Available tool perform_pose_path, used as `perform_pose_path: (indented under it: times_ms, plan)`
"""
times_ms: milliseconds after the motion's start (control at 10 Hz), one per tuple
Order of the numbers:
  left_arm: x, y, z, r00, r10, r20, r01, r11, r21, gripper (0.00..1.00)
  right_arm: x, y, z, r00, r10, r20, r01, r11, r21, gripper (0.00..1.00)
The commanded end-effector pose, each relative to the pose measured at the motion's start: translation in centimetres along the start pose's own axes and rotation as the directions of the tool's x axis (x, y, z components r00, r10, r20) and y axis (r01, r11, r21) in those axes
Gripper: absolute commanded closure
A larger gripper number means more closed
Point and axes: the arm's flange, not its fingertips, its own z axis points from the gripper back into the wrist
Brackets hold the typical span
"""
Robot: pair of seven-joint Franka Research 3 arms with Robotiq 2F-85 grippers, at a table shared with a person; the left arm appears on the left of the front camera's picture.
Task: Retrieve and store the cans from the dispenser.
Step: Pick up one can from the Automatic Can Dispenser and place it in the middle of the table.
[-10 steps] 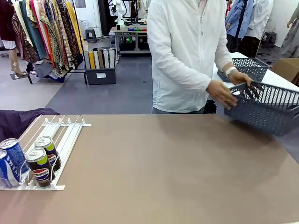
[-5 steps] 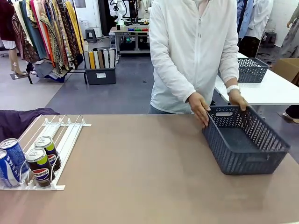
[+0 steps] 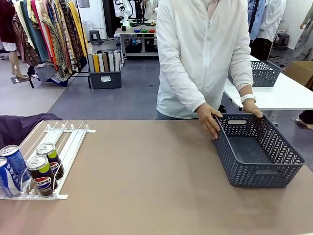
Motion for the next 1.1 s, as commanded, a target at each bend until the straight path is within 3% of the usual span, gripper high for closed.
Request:
perform_pose_path:
  times_ms: [0, 200, 300, 400, 600, 1000]
  plan:
    - [0.2, 0.3, -2.6, 0.997, 0.047, -0.064, -0.046, 0.999, 0.024, 0.00, 0.2, 0.3, -0.1, 1.000, 0.013, 0.012, -0.013, 1.000, 0.021, 0.00]
    - [-0.6, 0.2, -4.4, 0.995, 0.043, -0.085, -0.048, 0.997, -0.054, 0.00, 0.2, 0.3, -0.1, 1.000, 0.013, 0.012, -0.013, 1.000, 0.021, 0.00]
    - [-0.5, 0.1, -5.6, 0.989, 0.014, -0.149, -0.027, 0.996, -0.091, 0.00, 0.2, 0.3, -0.1, 1.000, 0.013, 0.012, -0.013, 1.000, 0.021, 0.00]
    - [-0.1, 0.2, -6.7, 0.985, 0.091, -0.148, -0.099, 0.994, -0.042, 0.00, 0.2, 0.3, -0.1, 1.000, 0.013, 0.012, -0.013, 1.000, 0.021, 0.00]
    - [0.6, -0.4, -8.5, 0.987, 0.049, -0.155, -0.065, 0.993, -0.098, 0.00, 0.2, 0.3, -0.1, 1.000, 0.013, 0.012, -0.013, 1.000, 0.021, 0.00]
    - [2.3, -0.2, -12.2, 0.963, 0.204, -0.177, -0.202, 0.979, 0.026, 0.00, 0.2, 0.3, -0.1, 1.000, 0.013, 0.012, -0.013, 1.000, 0.021, 0.00]
